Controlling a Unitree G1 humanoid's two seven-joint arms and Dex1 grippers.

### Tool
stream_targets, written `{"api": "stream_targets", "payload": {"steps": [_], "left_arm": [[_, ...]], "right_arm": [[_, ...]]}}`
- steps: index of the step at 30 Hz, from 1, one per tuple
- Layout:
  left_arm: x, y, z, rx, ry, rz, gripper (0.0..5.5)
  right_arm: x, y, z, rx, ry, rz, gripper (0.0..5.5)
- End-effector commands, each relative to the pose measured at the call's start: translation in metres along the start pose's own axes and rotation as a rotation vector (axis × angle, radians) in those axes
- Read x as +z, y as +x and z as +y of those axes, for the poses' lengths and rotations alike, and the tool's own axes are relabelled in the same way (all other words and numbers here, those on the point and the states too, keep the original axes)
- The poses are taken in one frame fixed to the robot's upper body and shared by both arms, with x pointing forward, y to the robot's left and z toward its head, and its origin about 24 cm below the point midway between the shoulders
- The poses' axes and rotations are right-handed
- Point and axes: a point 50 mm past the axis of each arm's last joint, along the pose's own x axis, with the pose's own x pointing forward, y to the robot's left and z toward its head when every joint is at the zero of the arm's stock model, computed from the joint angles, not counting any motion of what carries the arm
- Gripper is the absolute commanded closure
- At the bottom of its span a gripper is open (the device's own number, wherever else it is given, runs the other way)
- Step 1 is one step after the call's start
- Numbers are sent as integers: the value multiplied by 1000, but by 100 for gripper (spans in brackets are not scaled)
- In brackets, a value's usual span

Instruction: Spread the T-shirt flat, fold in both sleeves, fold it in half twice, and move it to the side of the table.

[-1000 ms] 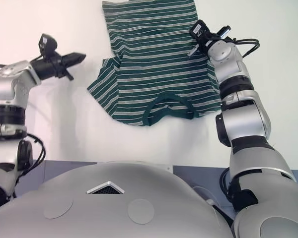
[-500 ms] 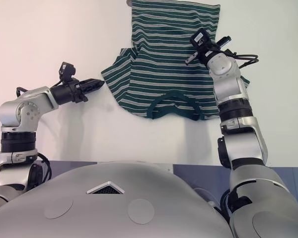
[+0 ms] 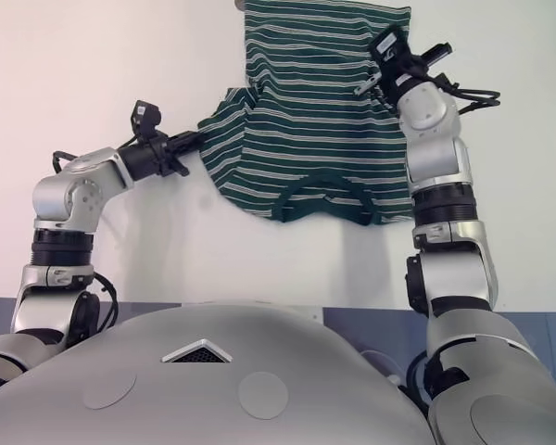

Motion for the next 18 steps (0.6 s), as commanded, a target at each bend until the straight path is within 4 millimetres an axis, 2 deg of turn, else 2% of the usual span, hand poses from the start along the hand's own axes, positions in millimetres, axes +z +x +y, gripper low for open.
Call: {"api": "stream_targets", "payload": {"steps": [1,3,5,7,10,12,14,17,18], "left_arm": [[10,-49,35,137,-29,-21,548],[13,-68,42,171,-11,-16,548],[20,-73,35,144,24,-32,548],[31,-66,15,66,67,-64,548],[40,-46,-25,-77,157,-66,548],[31,-32,-41,-109,206,-17,548],[18,-16,-49,-113,249,47,548],[-5,0,-52,-101,288,156,550],[-12,1,-50,-79,287,178,517]], "right_arm": [[2,-14,-15,8,119,19,550],[-9,-31,-23,14,229,71,550],[-26,-50,-31,3,320,150,550],[-41,-67,-35,-6,385,227,550],[-47,-92,-32,66,449,294,550],[-45,-99,-28,132,480,314,550],[-43,-104,-22,174,523,333,550],[-42,-116,-10,246,618,361,491],[-41,-121,-7,290,639,373,465]]}}
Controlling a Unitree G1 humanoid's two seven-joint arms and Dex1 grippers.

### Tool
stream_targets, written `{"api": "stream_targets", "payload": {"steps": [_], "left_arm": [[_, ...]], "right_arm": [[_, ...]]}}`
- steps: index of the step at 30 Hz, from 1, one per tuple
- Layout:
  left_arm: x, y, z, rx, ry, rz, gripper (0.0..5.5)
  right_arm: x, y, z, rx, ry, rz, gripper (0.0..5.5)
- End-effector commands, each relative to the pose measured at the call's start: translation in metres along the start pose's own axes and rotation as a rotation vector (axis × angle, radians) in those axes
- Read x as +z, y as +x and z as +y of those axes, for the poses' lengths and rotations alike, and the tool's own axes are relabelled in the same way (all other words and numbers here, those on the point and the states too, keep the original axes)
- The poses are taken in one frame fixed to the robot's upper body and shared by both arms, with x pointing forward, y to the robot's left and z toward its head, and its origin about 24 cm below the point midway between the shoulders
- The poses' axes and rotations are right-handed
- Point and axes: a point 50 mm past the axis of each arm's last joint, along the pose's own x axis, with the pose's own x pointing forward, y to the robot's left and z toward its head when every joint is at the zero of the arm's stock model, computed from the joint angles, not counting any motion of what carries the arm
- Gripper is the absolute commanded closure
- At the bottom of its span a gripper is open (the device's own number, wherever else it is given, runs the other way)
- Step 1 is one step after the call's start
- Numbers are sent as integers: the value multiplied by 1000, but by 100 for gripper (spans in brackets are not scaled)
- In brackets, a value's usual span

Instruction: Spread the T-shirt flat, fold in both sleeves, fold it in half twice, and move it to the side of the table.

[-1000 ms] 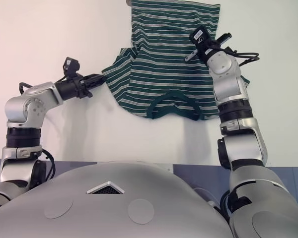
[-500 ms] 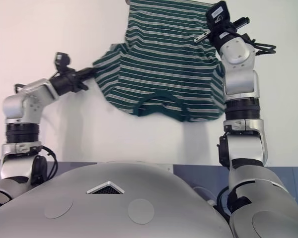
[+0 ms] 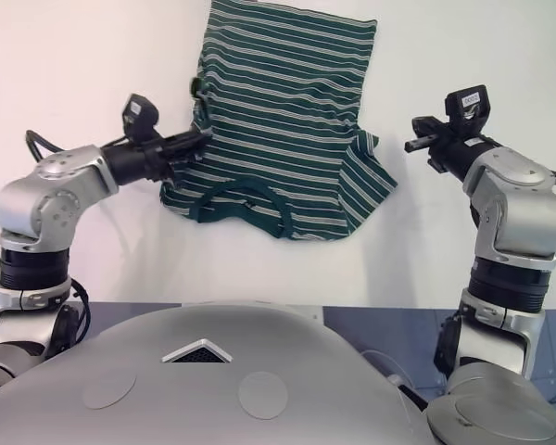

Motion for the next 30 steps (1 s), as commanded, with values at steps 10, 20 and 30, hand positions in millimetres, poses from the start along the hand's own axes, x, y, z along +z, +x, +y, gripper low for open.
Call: {"api": "stream_targets", "payload": {"steps": [10,20,30], "left_arm": [[17,-18,11,73,61,-76,499],[15,-34,21,104,71,-67,499],[21,-19,28,73,78,-71,499]], "right_arm": [[-58,-38,18,228,80,317,421],[-24,-30,30,312,33,174,547],[11,9,111,628,-137,101,547]]}}
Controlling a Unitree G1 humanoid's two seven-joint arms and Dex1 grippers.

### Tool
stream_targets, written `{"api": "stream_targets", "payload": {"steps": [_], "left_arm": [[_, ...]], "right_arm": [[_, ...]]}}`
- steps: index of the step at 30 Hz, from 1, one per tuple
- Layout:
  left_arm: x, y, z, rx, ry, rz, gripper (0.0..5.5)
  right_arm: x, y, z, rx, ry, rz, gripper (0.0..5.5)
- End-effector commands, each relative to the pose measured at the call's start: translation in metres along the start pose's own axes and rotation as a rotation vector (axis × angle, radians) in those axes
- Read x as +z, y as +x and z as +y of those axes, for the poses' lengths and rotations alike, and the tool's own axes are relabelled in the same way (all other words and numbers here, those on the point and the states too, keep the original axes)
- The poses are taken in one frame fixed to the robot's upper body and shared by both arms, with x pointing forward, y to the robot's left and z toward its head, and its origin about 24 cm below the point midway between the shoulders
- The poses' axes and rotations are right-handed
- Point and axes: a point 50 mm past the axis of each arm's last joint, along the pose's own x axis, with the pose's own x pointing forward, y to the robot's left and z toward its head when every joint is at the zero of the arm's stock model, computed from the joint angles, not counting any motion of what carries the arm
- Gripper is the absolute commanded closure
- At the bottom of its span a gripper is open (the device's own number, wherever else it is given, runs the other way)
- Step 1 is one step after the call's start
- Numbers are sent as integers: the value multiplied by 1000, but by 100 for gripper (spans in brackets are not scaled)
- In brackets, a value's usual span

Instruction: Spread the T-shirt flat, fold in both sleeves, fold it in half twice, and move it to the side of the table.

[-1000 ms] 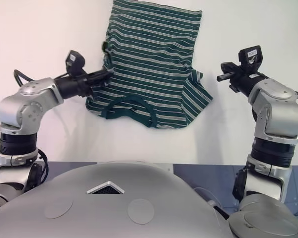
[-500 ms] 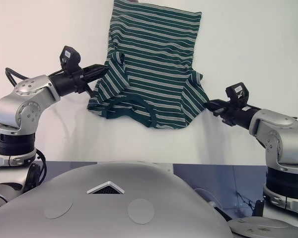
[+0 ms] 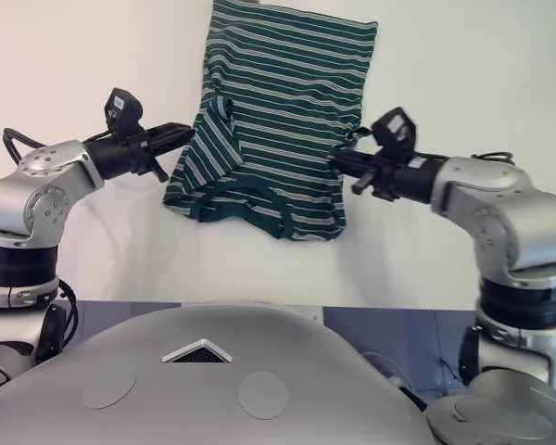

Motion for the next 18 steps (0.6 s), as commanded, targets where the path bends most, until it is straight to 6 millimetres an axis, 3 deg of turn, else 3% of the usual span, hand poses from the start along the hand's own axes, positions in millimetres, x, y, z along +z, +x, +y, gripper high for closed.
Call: {"api": "stream_targets", "payload": {"steps": [1,3,5,9,11,14,18], "left_arm": [[7,2,5,11,33,-8,499],[8,4,8,49,90,-8,499],[10,3,12,90,230,-16,499],[0,-18,9,-60,675,97,432],[-10,-35,16,-145,834,213,402],[-29,-57,21,-276,933,367,358],[-45,-58,17,-381,978,409,358]], "right_arm": [[-1,39,16,65,-42,30,518],[-12,55,21,68,-79,97,492],[-12,53,20,48,-130,80,458],[19,8,18,33,-433,-97,431],[22,-16,8,-1,-666,-54,431],[-17,-37,8,147,-808,116,431],[-64,-31,14,224,-885,161,431]]}}
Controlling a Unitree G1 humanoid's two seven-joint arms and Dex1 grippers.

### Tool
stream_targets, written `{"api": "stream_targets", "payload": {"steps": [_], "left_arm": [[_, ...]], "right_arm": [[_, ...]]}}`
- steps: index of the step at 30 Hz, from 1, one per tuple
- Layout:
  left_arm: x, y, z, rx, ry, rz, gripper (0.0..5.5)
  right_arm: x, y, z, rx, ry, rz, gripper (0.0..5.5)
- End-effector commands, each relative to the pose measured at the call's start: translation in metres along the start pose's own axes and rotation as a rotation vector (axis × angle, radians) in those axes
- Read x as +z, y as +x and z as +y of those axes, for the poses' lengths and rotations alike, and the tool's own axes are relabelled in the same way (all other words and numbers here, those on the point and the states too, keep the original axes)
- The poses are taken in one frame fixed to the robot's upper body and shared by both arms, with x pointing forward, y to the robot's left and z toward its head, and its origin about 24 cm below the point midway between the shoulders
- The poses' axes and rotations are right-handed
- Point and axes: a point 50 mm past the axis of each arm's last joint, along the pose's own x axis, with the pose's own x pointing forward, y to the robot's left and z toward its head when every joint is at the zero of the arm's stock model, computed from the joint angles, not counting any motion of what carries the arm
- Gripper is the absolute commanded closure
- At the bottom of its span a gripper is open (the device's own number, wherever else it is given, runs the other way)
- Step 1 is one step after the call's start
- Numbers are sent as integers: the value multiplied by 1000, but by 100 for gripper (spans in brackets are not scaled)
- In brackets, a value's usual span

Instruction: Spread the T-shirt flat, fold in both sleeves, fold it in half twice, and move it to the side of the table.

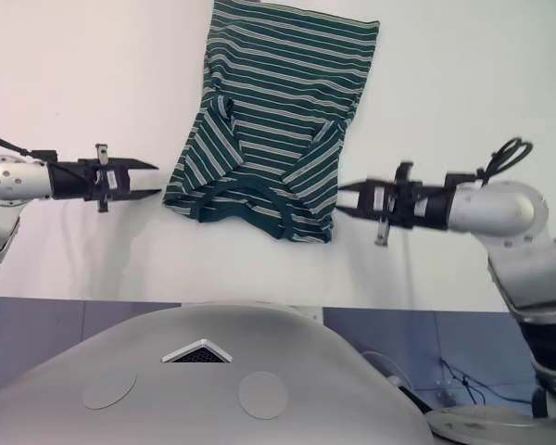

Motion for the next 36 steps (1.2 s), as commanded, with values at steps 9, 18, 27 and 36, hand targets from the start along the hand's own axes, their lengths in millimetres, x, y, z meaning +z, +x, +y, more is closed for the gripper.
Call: {"api": "stream_targets", "payload": {"steps": [9,18,27,36], "left_arm": [[4,31,-22,-132,107,-53,358],[5,41,-25,-242,69,-45,495],[47,-15,-43,-611,-631,-273,548],[23,15,104,83,-808,-463,548]], "right_arm": [[-20,36,23,-55,-223,-21,431],[-12,44,26,27,-89,-8,550],[30,2,15,342,455,-190,550],[-13,41,-126,-346,788,-453,550]]}}
